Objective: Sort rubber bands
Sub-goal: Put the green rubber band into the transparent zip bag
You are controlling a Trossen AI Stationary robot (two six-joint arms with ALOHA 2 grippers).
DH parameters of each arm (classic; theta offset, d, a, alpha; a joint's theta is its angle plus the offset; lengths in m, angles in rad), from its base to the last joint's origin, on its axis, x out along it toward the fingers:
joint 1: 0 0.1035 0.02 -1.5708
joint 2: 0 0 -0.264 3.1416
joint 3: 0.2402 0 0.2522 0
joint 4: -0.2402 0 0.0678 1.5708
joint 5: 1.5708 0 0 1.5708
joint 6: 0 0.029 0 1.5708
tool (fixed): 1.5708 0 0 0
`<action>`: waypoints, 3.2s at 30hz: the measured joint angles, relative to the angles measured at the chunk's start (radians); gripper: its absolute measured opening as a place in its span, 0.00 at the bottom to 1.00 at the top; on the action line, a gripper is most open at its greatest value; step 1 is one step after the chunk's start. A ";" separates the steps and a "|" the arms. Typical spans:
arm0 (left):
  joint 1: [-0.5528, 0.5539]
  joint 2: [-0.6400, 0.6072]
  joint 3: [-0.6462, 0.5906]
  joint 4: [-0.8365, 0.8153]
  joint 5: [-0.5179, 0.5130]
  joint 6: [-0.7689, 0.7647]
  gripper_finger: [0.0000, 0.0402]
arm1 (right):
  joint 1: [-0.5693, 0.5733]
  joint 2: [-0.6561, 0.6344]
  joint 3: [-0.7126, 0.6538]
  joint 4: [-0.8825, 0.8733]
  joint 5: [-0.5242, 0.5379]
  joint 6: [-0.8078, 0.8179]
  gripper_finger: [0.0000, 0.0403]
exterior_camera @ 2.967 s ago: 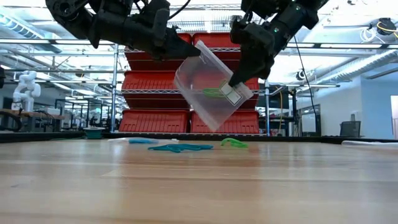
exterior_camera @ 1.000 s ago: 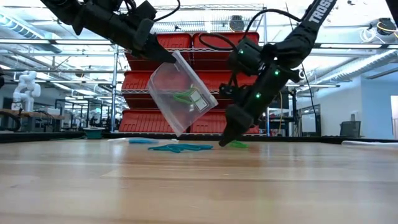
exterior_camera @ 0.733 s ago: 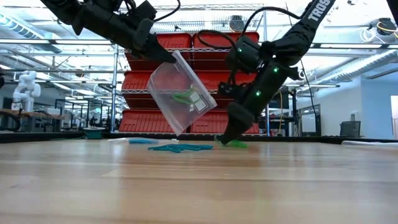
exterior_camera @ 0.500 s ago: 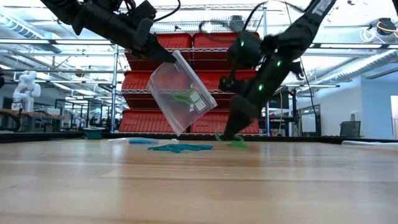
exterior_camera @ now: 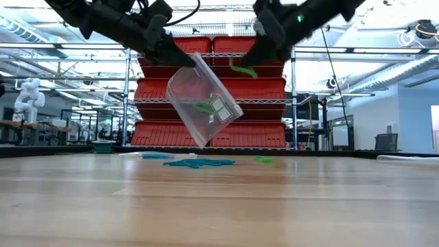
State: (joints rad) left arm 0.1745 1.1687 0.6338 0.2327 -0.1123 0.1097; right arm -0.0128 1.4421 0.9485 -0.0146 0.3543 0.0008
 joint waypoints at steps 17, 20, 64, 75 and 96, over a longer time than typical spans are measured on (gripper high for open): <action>-0.003 0.000 0.000 0.112 0.005 -0.029 0.00 | 0.003 0.117 0.175 0.000 0.210 -0.175 0.00; -0.003 0.000 0.000 0.124 0.005 -0.036 0.00 | 0.003 0.124 0.175 -0.004 0.245 -0.178 0.00; -0.008 0.000 0.000 0.125 -0.023 -0.104 0.00 | 0.043 0.200 0.174 0.031 0.193 -0.120 0.00; -0.031 0.000 0.000 0.125 -0.024 -0.103 0.00 | 0.018 0.200 0.174 0.054 0.159 -0.117 0.00; -0.073 0.025 0.000 0.128 -0.023 -0.122 0.00 | -0.067 0.201 0.243 0.040 -0.176 -0.144 0.06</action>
State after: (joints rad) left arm 0.1017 1.1937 0.6334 0.3605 -0.1353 -0.0124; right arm -0.0799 1.6432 1.1915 0.0257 0.1784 -0.1429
